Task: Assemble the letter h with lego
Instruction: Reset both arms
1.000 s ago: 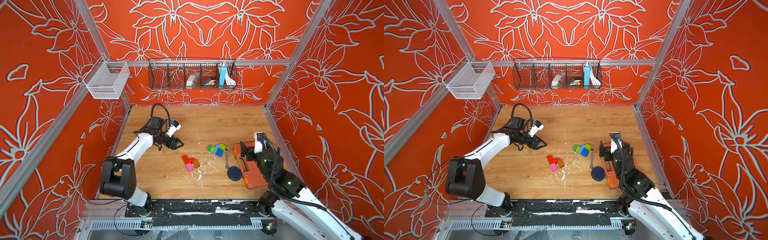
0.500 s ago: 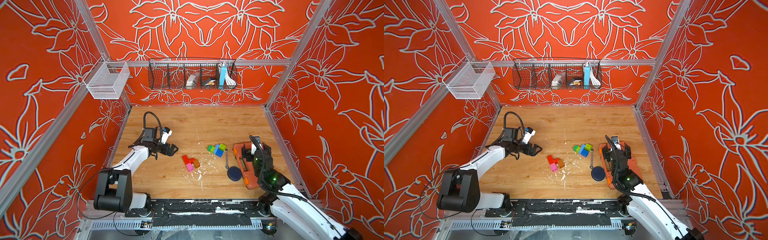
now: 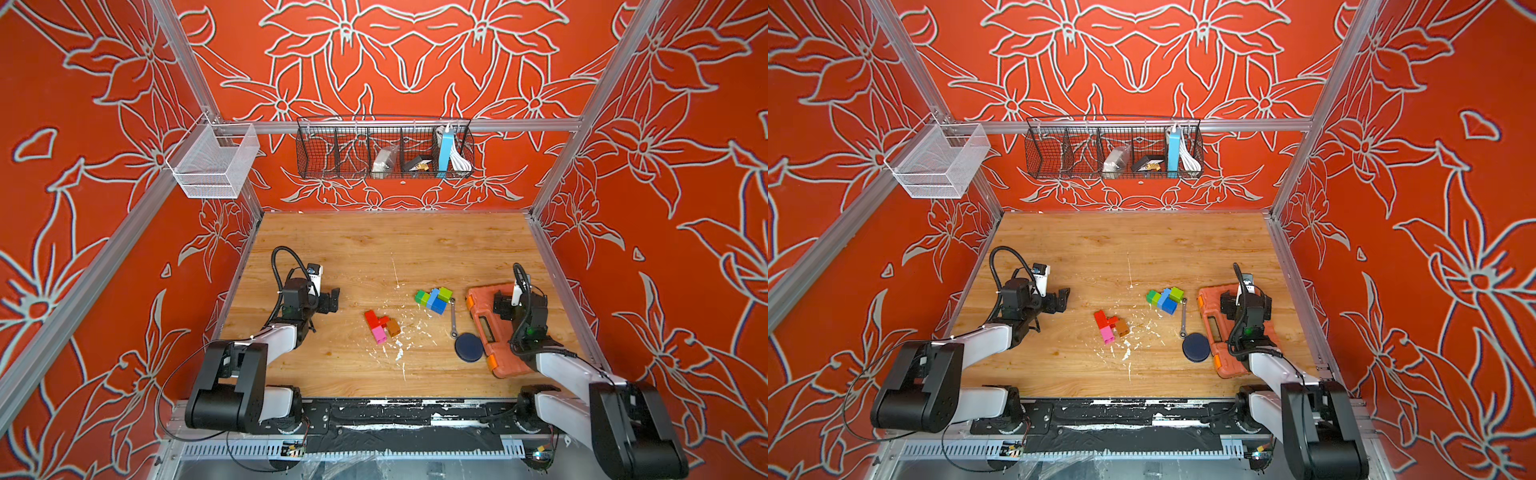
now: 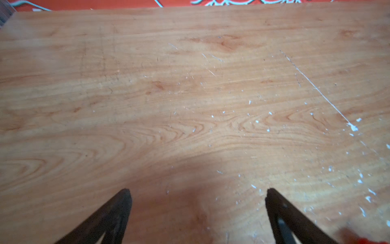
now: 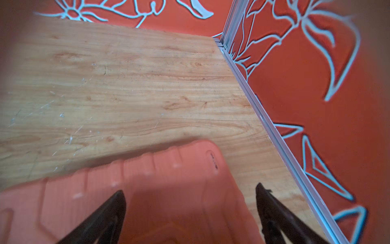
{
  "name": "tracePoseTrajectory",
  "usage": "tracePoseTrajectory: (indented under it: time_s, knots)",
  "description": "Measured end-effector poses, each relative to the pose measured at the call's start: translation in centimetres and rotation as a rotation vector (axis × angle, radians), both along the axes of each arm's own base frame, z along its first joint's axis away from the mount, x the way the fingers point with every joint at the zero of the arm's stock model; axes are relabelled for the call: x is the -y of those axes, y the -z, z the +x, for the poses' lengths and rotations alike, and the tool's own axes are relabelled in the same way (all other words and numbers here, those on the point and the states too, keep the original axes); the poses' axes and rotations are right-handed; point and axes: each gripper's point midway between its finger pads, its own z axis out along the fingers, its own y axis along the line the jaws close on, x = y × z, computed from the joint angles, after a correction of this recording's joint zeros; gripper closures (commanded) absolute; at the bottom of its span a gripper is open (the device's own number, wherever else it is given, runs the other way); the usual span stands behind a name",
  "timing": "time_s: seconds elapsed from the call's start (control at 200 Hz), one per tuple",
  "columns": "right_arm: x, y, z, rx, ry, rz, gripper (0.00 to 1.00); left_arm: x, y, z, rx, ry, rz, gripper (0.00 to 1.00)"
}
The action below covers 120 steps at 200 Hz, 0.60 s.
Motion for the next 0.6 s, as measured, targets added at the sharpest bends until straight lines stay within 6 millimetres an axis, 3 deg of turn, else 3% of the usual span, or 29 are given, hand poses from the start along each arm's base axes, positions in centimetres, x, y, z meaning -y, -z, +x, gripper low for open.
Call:
tracePoseTrajectory:
  time_s: [0.105,0.185,0.295,0.4,0.51,0.6]
  knots:
    - [1.8,-1.7,-0.6,0.099,0.017,-0.004,0.36,-0.6,-0.2,1.2,0.042,-0.033,0.012,0.35]
    - [3.2,-4.0,-0.9,0.22,0.034,0.016,0.03,-1.6,-1.1,2.5,0.096,-0.077,0.013,0.32]
    - [5.5,-7.4,-1.4,0.432,0.067,0.037,0.02,-3.1,-3.4,4.2,0.187,-0.141,0.003,0.31]
    - [8.0,-8.4,-1.7,0.585,0.126,0.002,0.02,-4.4,-5.4,5.2,0.28,-0.2,0.008,0.3]
    - [10.3,-8.1,-1.2,0.699,0.193,-0.089,0.02,-6.1,-6.3,5.5,0.342,-0.266,0.043,0.28]
    - [11.3,-5.8,-0.2,0.748,0.213,-0.191,0.02,-7.5,-5.9,5.4,0.373,-0.331,0.083,0.21]
